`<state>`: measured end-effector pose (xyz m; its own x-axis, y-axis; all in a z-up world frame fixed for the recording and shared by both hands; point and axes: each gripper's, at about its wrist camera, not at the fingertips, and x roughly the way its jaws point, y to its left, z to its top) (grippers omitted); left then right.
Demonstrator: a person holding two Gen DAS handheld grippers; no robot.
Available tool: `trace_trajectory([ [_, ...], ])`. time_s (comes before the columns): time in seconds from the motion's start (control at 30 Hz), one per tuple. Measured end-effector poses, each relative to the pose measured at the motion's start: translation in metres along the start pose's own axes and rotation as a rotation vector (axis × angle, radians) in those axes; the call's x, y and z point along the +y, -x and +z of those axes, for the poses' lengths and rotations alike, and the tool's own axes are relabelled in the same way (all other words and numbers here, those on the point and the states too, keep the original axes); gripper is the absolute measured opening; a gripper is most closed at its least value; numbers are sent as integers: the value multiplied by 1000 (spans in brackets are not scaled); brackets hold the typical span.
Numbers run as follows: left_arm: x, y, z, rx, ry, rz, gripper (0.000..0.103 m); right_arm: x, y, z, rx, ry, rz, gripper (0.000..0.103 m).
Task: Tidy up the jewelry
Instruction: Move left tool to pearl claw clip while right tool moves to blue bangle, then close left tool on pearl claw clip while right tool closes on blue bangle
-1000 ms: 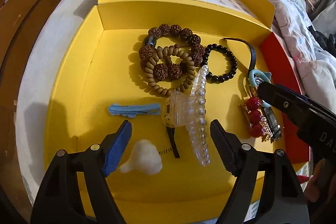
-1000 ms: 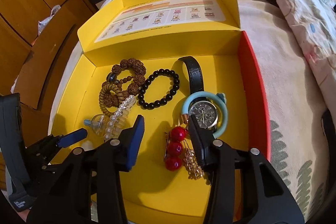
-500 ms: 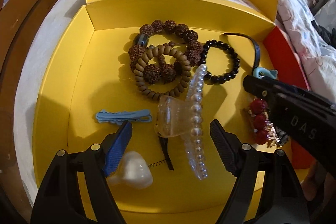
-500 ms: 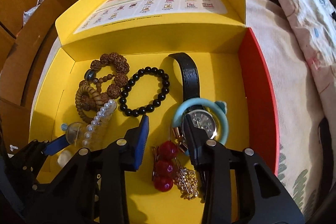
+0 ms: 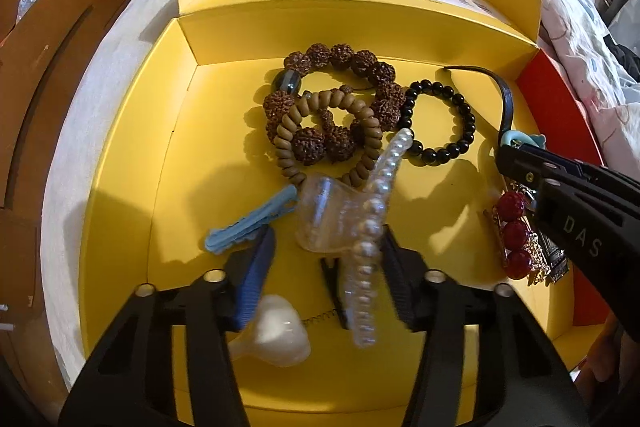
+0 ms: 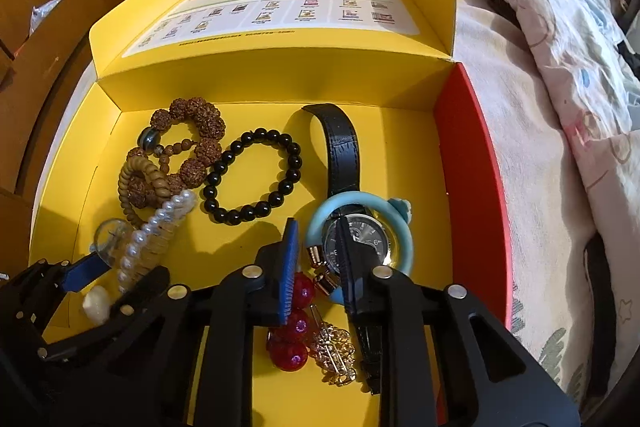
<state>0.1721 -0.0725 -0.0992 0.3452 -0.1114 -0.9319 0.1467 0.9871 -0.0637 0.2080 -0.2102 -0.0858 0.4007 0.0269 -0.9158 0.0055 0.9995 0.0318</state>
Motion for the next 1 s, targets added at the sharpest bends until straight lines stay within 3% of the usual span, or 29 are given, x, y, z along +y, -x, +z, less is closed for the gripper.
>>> trace_trajectory([
  [0.17,11,-2,4,5,27,-19,42,-6,1,0,-1,-16,17,11],
  [0.67,30,27,10,-46,71,-81,42,-13,30,4,-69,-64,120,10],
  [1.0,30,43,7,-76,72,-90,42,-34,57,5,-131,-110,138,9],
])
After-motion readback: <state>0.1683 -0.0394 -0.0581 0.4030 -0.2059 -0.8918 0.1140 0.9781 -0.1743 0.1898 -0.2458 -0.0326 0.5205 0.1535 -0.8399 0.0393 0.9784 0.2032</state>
